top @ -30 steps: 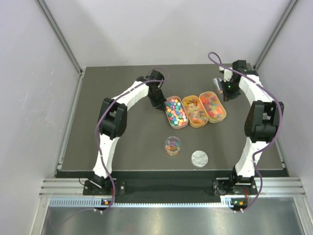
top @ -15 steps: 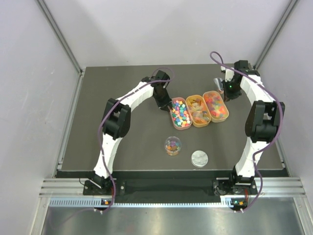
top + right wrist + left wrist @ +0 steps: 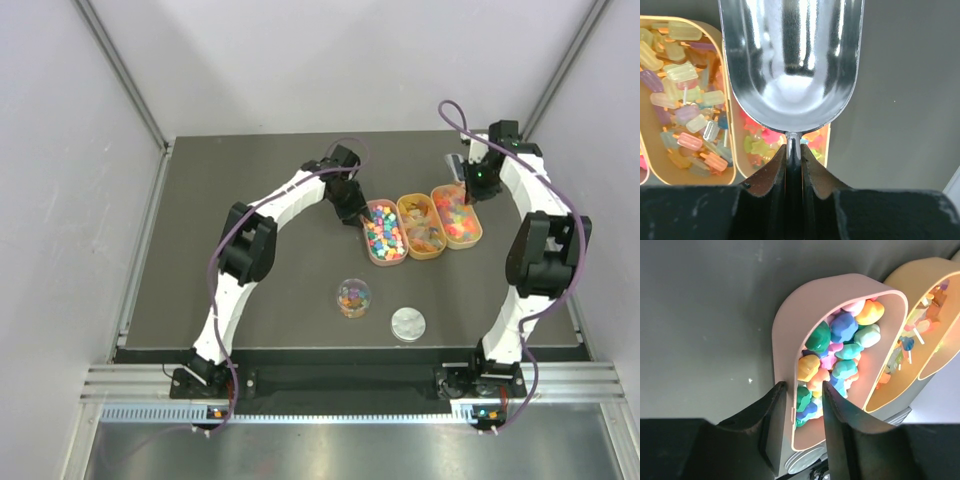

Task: Pack the candies
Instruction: Adjust the storage box at the center of the board, then adjust the spatula, then scoop the fake candies from the storage box.

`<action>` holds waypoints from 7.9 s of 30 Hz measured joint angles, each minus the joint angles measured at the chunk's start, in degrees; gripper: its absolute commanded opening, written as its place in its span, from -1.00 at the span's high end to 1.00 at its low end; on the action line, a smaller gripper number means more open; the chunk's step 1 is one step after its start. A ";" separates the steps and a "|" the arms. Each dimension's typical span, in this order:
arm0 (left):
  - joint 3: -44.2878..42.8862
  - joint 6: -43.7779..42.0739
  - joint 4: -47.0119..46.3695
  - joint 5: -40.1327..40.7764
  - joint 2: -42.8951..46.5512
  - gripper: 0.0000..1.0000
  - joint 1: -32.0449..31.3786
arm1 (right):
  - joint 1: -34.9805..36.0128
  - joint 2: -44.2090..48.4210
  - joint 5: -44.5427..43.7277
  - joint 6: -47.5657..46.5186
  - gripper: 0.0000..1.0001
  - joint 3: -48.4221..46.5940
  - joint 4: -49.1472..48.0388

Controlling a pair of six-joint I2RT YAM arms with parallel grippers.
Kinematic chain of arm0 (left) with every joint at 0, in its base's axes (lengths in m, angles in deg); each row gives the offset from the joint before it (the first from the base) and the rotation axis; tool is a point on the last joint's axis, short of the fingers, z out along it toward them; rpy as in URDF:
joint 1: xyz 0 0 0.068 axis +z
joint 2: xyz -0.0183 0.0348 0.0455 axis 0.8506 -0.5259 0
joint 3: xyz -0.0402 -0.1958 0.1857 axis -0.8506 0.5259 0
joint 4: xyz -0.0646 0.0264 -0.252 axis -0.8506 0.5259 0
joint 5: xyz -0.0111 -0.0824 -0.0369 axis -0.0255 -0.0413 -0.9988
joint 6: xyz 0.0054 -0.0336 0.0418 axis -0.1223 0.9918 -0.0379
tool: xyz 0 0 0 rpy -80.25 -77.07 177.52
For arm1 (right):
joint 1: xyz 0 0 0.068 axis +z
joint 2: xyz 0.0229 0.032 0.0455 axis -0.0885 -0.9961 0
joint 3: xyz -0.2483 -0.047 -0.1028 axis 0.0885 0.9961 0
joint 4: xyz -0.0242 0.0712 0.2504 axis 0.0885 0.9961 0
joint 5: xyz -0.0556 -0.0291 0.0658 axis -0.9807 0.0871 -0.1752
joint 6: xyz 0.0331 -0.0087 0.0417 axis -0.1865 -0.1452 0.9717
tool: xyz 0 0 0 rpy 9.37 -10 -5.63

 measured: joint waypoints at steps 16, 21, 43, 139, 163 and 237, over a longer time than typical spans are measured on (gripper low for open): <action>-3.54 -18.67 -4.42 1.77 3.89 -0.97 13.20 | 2.12 14.51 8.50 8.26 1.00 1.29 16.26; -4.09 -29.51 -11.45 -2.62 4.33 -0.72 13.73 | 9.86 15.80 10.99 10.49 1.00 4.59 18.80; 9.73 -19.08 -32.20 -36.98 11.69 1.00 9.86 | 26.75 16.33 12.00 6.21 1.00 2.14 18.99; -0.02 -36.59 -35.91 -12.83 -8.61 -0.86 6.93 | 25.44 11.76 2.47 19.19 1.00 11.17 14.69; 13.68 -29.14 -44.11 -19.87 -2.43 -0.78 4.37 | 33.11 4.20 4.20 27.39 1.00 9.46 16.50; 32.22 -27.21 -40.72 -28.81 5.99 1.00 2.69 | 29.31 2.64 0.00 30.56 1.00 12.57 15.96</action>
